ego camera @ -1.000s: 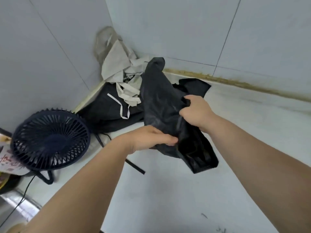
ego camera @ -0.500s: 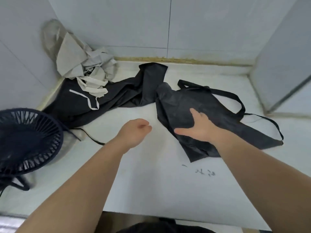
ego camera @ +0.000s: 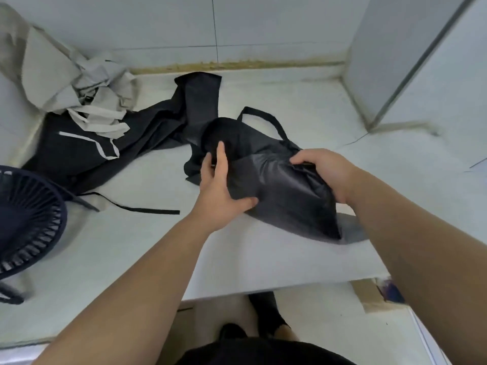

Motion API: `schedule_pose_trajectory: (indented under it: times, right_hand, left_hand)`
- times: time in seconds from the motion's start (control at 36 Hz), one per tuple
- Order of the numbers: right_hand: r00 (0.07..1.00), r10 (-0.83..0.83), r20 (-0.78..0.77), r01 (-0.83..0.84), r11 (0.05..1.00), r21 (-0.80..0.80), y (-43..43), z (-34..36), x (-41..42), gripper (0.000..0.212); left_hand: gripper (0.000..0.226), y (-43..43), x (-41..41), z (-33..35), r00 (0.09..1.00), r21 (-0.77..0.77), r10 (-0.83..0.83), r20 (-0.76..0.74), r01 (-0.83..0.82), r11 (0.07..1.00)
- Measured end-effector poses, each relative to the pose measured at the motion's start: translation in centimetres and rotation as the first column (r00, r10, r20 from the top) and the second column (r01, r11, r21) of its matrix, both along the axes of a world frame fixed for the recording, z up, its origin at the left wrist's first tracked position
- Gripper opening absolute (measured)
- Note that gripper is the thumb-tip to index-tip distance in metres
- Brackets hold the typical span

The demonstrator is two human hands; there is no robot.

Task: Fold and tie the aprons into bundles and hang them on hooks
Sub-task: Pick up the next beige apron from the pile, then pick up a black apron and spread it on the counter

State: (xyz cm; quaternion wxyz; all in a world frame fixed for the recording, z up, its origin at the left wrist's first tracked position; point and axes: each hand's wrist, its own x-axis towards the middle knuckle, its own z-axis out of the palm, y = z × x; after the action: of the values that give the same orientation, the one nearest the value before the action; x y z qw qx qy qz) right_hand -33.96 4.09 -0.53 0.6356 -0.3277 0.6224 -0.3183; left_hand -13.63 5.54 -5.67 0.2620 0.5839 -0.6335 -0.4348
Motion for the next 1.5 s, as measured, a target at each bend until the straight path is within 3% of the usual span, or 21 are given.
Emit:
schedule_pose_trajectory:
  times: [0.08, 0.17, 0.22, 0.31, 0.36, 0.44, 0.53, 0.61, 0.69, 0.72, 0.81, 0.86, 0.94, 1.0, 1.08, 1.14, 1.19, 1.28, 1.33, 1.39, 1.5]
  right_hand:
    - [1.0, 0.019, 0.022, -0.02, 0.998, 0.057, 1.2, 0.9, -0.5, 0.02]
    - [0.999, -0.024, 0.048, 0.021, 0.997, 0.07, 2.1, 0.8, -1.5, 0.034]
    - [0.997, -0.051, 0.057, 0.047, 0.996, 0.075, 2.6, 0.6, -2.1, 0.04]
    - [0.997, -0.059, 0.051, 0.054, 0.994, 0.092, 3.4, 1.2, -2.4, 0.024]
    - [0.99, -0.069, -0.125, 0.074, 0.997, 0.036, 3.6, 0.9, -2.7, 0.022]
    - [0.771, -0.226, -0.595, 0.109, 0.968, -0.225, 3.5, 0.0, -3.9, 0.027]
    - [0.559, -0.51, -0.654, 0.241, 0.854, -0.46, 3.8, 0.2, -4.6, 0.035]
    - [0.665, -0.448, -0.598, 0.123, 0.855, -0.504, 4.6, 1.5, -3.5, 0.033]
    - [0.805, -0.134, -0.579, -0.144, 0.901, -0.409, 5.6, 2.0, -1.6, 0.028]
    - [0.836, -0.024, -0.548, -0.216, 0.904, -0.37, 5.9, 2.0, -1.3, 0.036]
    - [0.841, 0.245, -0.483, -0.379, 0.903, -0.201, 6.5, 1.6, -1.2, 0.095]
    - [0.786, 0.289, -0.547, -0.438, 0.885, -0.16, 7.0, 1.2, -1.7, 0.09]
    - [0.735, 0.136, -0.664, -0.413, 0.866, -0.28, 7.7, 1.4, -2.8, 0.034]
    - [0.803, 0.063, -0.592, -0.323, 0.882, -0.344, 8.1, 1.9, -3.6, 0.034]
    - [0.96, -0.013, -0.28, -0.089, 0.933, -0.349, 9.2, 3.1, -5.3, 0.027]
    - [0.994, -0.083, -0.065, 0.061, 0.956, -0.287, 9.7, 3.7, -6.7, 0.032]
    - [0.988, -0.151, 0.021, 0.151, 0.958, -0.244, 10.6, 4.1, -8.2, 0.041]
    - [0.974, -0.224, 0.031, 0.226, 0.952, -0.205, 12.2, 4.4, -10.2, 0.046]
    - [0.965, -0.263, 0.007, 0.259, 0.945, -0.201, 13.8, 4.6, -11.7, 0.042]
    - [0.951, -0.306, -0.039, 0.291, 0.933, -0.21, 15.4, 4.6, -13.3, 0.037]
    - [0.894, -0.443, -0.071, 0.424, 0.886, -0.185, 17.3, 3.4, -16.4, 0.03]
  left_hand:
    - [0.111, 0.1, -0.9, 0.3, 0.986, -0.146, -0.021, 0.166, 0.045, 0.988]
    - [0.076, -0.2, -1.2, 0.3, 0.953, -0.215, -0.116, 0.281, 0.18, 0.96]
    - [0.055, -0.4, -1.2, 0.2, 0.943, -0.155, -0.223, 0.248, 0.266, 0.952]
    - [0.017, 0.2, -1.8, 0.1, 0.931, -0.028, -0.343, 0.128, 0.349, 0.937]
    - [0.017, 0.6, -2.4, 0.4, 0.937, -0.061, -0.327, 0.124, 0.336, 0.94]
    - [0.013, 0.7, -3.3, 0.9, 0.983, -0.2, -0.156, 0.096, 0.173, 0.964]
    - [0.014, 0.3, -3.9, 2.1, 0.995, -0.199, 0.066, -0.072, -0.08, 0.977]
    - [0.013, 0.0, -4.6, 3.3, 0.956, -0.143, 0.244, -0.16, -0.267, 0.953]
    - [0.016, 0.0, -5.2, 4.4, 0.906, -0.032, 0.338, -0.256, -0.358, 0.933]
    - [0.017, 0.2, -5.4, 4.8, 0.895, 0.009, 0.339, -0.288, -0.352, 0.936]
    - [0.02, 1.1, -6.2, 6.2, 0.89, 0.093, 0.264, -0.372, -0.247, 0.965]
    - [0.019, 2.0, -6.9, 7.0, 0.859, 0.187, 0.23, -0.458, -0.16, 0.969]
    - [0.017, 3.5, -7.7, 8.1, 0.796, 0.298, 0.255, -0.549, -0.099, 0.949]
    - [0.021, 4.1, -7.7, 8.5, 0.779, 0.286, 0.259, -0.571, -0.107, 0.952]
    - [0.046, 5.3, -7.2, 8.6, 0.868, 0.174, 0.109, -0.484, -0.026, 0.984]
    - [0.068, 6.5, -6.9, 8.1, 0.911, 0.128, -0.026, -0.411, 0.086, 0.988]
    - [0.073, 8.3, -7.6, 7.5, 0.917, 0.159, -0.113, -0.383, 0.186, 0.97]
    - [0.069, 10.6, -9.6, 7.0, 0.897, 0.236, -0.155, -0.414, 0.27, 0.933]
    - [0.082, 12.2, -11.1, 6.9, 0.876, 0.266, -0.155, -0.456, 0.3, 0.916]
    - [0.079, 14.0, -12.9, 7.0, 0.901, 0.212, -0.192, -0.39, 0.291, 0.933]
    - [0.046, 15.9, -15.4, 5.9, 0.976, 0.093, -0.017, -0.217, 0.038, 0.995]
